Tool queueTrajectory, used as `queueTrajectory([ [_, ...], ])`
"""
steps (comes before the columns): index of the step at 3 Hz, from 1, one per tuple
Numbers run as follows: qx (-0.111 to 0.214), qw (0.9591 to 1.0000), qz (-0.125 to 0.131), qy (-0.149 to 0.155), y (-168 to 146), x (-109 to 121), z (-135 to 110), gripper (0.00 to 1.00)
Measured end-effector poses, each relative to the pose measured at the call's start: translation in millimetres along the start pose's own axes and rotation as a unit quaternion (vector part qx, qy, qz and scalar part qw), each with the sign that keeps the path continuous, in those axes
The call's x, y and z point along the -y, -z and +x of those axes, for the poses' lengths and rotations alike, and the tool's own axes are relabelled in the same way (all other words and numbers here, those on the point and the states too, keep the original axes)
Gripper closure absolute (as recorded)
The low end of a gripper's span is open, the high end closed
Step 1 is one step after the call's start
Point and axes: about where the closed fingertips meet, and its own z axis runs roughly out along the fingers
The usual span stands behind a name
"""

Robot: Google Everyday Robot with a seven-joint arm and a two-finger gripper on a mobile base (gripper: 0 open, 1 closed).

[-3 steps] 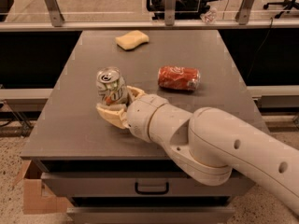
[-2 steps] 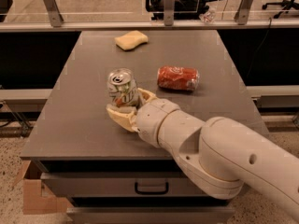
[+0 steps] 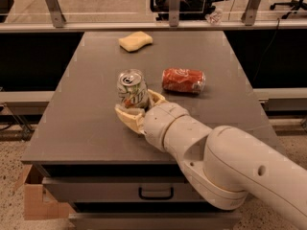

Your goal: Move 7up can near coke can

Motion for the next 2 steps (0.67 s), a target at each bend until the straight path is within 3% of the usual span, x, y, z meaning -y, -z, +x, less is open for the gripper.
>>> queueTrajectory([
  [2, -0.006, 0.9995, 0.026, -0.015, -19.3, 18.7, 10.3, 1.0],
])
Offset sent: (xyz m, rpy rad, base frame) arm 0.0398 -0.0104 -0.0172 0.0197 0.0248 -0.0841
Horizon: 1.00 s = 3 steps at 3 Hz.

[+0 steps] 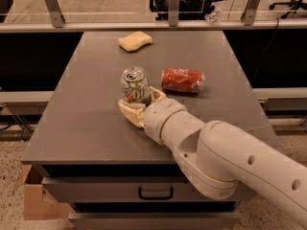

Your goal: Move 7up can near coke can

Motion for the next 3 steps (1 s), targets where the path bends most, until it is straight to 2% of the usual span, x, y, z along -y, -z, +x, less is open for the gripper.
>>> queueTrajectory([
  [3, 0.009, 0.9988, 0.047, 0.003, -7, 47, -4, 1.0],
])
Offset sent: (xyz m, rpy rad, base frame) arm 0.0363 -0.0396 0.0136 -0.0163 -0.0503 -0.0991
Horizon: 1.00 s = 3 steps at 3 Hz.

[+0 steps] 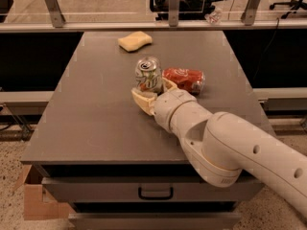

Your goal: Move 7up can near coke can

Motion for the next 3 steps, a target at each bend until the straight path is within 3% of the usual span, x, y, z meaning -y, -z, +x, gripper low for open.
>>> queueTrajectory([
  [1, -0.002, 1.0, 0.007, -0.005, -3, 6, 5, 1.0],
  [3, -0.005, 0.9991, 0.038, -0.021, -8, 19, 15, 0.54],
])
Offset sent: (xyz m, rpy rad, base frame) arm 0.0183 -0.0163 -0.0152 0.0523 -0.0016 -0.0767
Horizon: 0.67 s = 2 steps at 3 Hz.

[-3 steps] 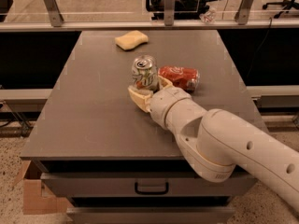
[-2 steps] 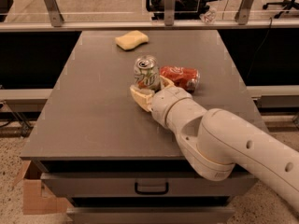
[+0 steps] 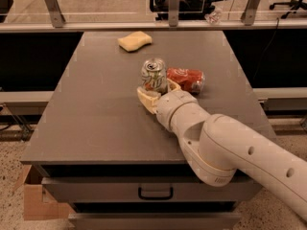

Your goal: Move 7up can near coke can

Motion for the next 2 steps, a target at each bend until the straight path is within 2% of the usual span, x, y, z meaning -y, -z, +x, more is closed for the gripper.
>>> queueTrajectory([
  [1, -0.001, 0.9999, 0.012, -0.001, -3.9, 5.1, 1.3, 0.22],
  [2, 0.0, 0.9998, 0.019, 0.0, -6.1, 8.1, 1.4, 0.01],
])
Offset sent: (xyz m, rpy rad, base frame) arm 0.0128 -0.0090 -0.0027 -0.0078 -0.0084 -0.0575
